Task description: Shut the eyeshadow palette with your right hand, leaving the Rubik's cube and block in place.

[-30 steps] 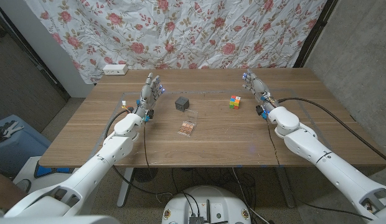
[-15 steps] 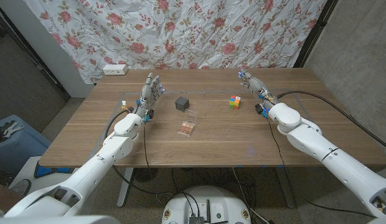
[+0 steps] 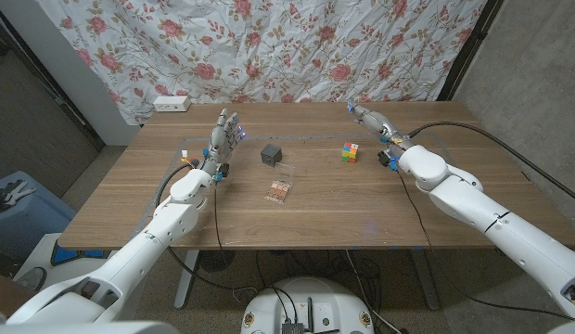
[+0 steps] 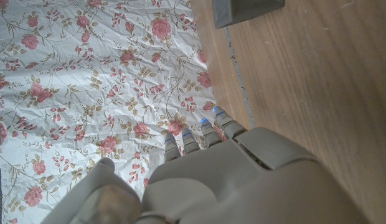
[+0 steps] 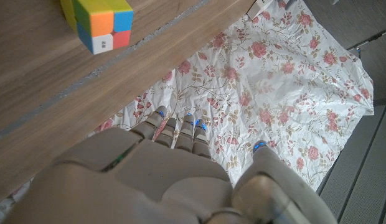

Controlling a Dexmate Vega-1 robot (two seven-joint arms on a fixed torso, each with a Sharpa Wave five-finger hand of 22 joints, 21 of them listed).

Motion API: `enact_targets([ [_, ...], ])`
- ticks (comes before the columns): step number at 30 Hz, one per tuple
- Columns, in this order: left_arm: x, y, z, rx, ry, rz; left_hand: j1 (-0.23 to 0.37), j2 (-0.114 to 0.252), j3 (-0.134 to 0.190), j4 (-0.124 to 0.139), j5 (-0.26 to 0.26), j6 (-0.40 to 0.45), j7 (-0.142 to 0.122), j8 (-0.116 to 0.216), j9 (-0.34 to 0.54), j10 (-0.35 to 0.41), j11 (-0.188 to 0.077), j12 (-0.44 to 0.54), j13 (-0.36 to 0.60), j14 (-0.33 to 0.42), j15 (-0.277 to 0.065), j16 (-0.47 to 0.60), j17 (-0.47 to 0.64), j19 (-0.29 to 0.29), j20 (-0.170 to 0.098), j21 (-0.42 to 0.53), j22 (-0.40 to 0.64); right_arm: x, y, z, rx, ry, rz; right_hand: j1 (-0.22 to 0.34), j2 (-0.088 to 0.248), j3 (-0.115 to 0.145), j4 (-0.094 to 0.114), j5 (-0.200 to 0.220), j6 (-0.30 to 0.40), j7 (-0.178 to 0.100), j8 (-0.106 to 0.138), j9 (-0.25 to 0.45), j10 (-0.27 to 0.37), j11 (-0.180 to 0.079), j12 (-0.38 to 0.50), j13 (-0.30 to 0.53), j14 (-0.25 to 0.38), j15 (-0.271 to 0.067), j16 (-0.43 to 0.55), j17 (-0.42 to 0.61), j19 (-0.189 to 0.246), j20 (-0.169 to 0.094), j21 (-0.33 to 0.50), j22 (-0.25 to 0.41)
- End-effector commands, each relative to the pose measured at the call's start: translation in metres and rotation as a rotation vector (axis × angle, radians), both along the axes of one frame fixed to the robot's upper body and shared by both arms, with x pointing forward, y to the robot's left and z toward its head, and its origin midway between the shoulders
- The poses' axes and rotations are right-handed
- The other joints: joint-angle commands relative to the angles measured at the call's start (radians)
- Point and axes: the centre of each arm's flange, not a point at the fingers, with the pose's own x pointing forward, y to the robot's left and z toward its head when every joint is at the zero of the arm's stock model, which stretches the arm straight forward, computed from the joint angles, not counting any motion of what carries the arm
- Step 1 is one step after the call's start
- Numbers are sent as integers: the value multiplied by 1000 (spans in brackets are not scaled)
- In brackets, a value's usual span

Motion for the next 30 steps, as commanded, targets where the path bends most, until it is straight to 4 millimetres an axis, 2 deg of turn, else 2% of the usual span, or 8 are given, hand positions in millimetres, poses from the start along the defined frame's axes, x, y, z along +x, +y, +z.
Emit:
enact_targets([
  [1,0,0,0,0,-1,0,6,8,8,1,4,-2,-7,5,4,1,-8,5,4,4,-24,6,5,8,2,4,4,-22,21,8,-190,-38,-72,-23,0,-1,5,-3,-3,-3,2,2,-4,-13,0,0,-9,0,4,-1,-5,-19,-9,6],
  [4,0,0,0,0,-1,0,6,8,8,1,4,-2,-7,5,4,1,-8,5,4,4,-24,6,5,7,2,4,4,-24,28,8,-271,-47,-87,-33,1,-3,11,-3,-3,-5,2,2,-1,-14,2,-1,-18,1,4,-1,-9,-19,-14,6],
  [17,0,0,0,0,0,0,6,8,8,1,4,-2,-7,5,4,0,-10,5,4,5,-24,6,5,7,2,4,4,-34,47,12,-376,-36,-76,-71,-3,-15,27,-1,-17,4,1,2,10,-2,5,-4,-41,13,7,-4,-31,-11,-34,7],
  [22,0,0,0,0,0,0,6,8,8,1,4,-2,-7,5,4,1,-9,5,4,4,-24,6,5,7,2,4,4,-38,56,13,-429,-23,-61,-81,-4,-17,32,0,-29,3,-2,2,-4,-2,0,-4,-45,9,9,-6,-33,-14,-37,7],
  [30,0,0,0,0,-1,0,6,8,8,1,4,-2,-7,5,4,0,-9,5,4,5,-24,6,5,7,0,4,4,-40,68,16,-498,-1,-47,-96,3,-17,41,3,-46,15,-4,2,-14,2,-3,-6,-58,8,8,-9,-62,-18,-50,7],
])
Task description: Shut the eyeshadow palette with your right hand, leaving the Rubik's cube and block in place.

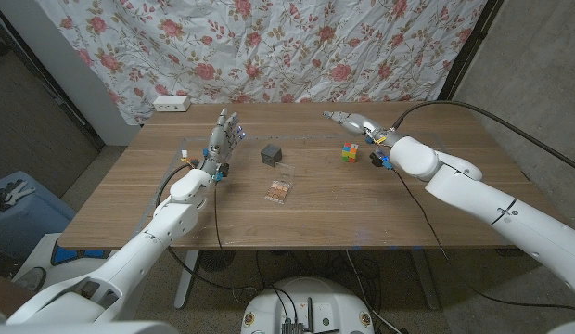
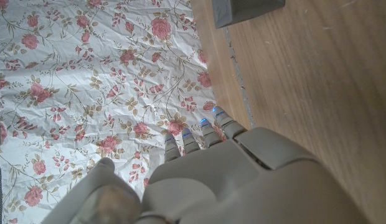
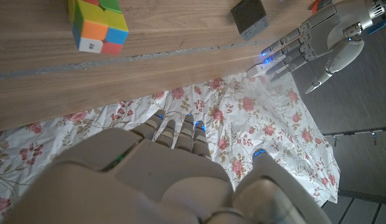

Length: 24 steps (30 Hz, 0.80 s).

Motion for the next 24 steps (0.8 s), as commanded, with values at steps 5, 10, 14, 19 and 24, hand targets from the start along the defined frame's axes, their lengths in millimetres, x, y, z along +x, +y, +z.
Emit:
enact_targets([
  [5,0,0,0,0,0,0,6,8,8,1,4,-1,-7,5,4,1,-9,5,4,4,-23,6,5,7,0,4,4,-17,38,10,-138,10,46,-19,18,4,13,5,-12,11,0,2,-17,-2,-4,0,-17,9,5,-1,-14,-24,-2,2],
  [10,0,0,0,0,0,0,6,8,8,1,4,-1,-7,5,4,1,-8,5,4,4,-23,6,5,7,0,4,4,-19,51,10,-178,13,53,-25,23,6,18,8,-2,17,6,2,-14,1,-2,0,-19,12,6,-4,-10,-17,-1,2],
  [14,0,0,0,0,0,0,6,8,8,1,4,-1,-7,5,4,0,-10,5,4,4,-24,6,5,7,1,4,4,-19,59,10,-199,29,68,-30,21,7,20,10,0,20,8,2,-3,9,4,0,-16,18,8,-6,-6,-15,1,2],
  [19,0,0,0,0,0,0,6,8,8,1,4,-2,-7,5,4,1,-9,5,4,4,-23,6,5,7,1,4,4,-18,69,9,-232,38,77,-37,16,6,22,12,16,31,15,3,25,24,14,2,1,24,16,-11,5,-10,4,2],
  [24,0,0,0,0,0,0,6,8,8,1,4,-2,-7,5,4,1,-9,5,4,4,-23,6,5,7,2,4,4,-15,78,6,-260,58,90,-40,13,5,22,13,19,34,16,3,27,27,14,2,10,26,20,-14,13,-8,6,2],
])
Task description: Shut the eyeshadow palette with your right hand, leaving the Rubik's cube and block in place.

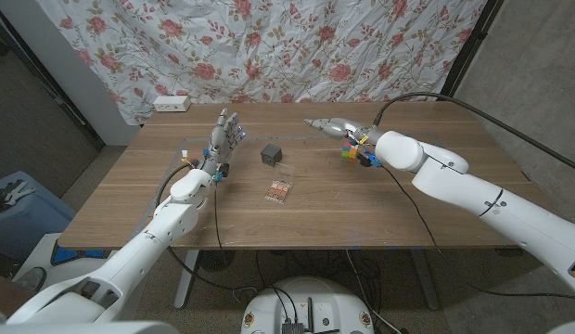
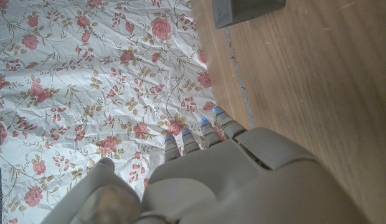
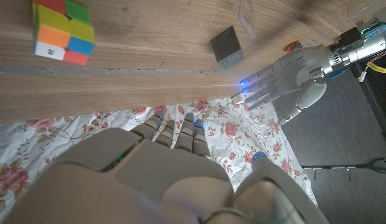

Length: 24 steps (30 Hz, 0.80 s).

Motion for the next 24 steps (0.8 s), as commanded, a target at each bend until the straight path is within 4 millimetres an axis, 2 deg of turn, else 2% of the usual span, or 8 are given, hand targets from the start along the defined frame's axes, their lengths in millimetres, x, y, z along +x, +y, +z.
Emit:
enact_targets([
  [1,0,0,0,0,0,0,6,8,8,1,4,-2,-7,5,4,1,-9,5,4,4,-23,6,5,7,1,4,4,2,25,-3,-78,36,28,-4,24,0,6,5,11,7,11,3,11,1,7,2,8,3,8,0,15,-6,7,2],
  [10,0,0,0,0,0,1,6,8,8,1,4,-2,-7,5,4,0,-9,5,4,3,-25,6,5,7,2,4,4,3,36,-8,-96,54,37,-5,20,2,2,7,18,3,13,3,22,5,10,4,33,5,15,-8,41,-2,14,2],
  [24,0,0,0,0,0,1,6,8,8,1,4,-2,-7,5,4,1,-8,5,4,5,-23,6,5,7,1,4,4,12,44,-16,-142,103,56,-5,13,5,-3,9,21,18,11,3,40,6,13,6,57,4,20,-19,63,-1,15,2],
])
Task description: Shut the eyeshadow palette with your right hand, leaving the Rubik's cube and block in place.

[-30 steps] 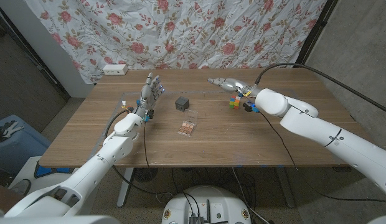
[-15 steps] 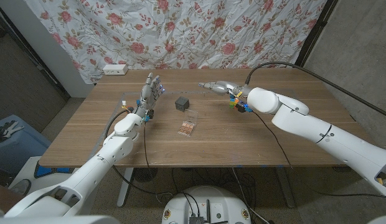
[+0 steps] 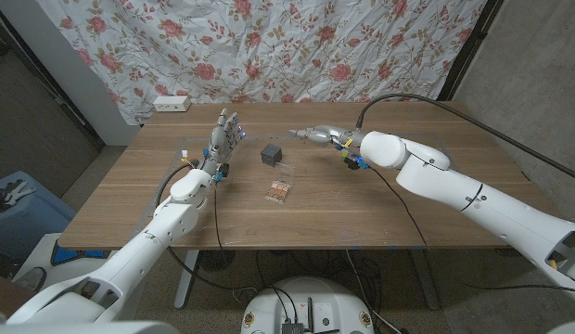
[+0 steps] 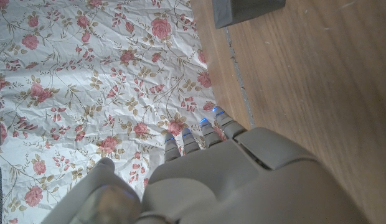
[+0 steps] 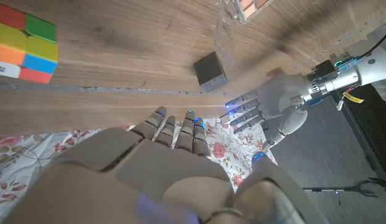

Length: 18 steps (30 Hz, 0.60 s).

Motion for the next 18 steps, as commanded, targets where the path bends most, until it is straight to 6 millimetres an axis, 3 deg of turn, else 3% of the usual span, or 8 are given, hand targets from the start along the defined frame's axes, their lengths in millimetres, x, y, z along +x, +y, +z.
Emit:
enact_targets([
  [1,0,0,0,0,1,0,6,8,8,1,4,-2,-7,5,4,1,-9,5,4,5,-23,6,5,7,1,4,4,6,9,-7,-40,33,15,-5,13,5,-3,9,0,5,4,3,9,-3,5,1,6,4,4,-1,9,3,3,2],
  [18,0,0,0,0,1,0,6,8,8,1,4,-2,-7,5,4,0,-8,5,4,4,-25,6,5,7,1,4,4,16,20,-13,-110,104,8,-16,9,4,0,9,6,3,5,4,16,-4,4,2,1,-4,-1,-8,-5,2,-9,2],
])
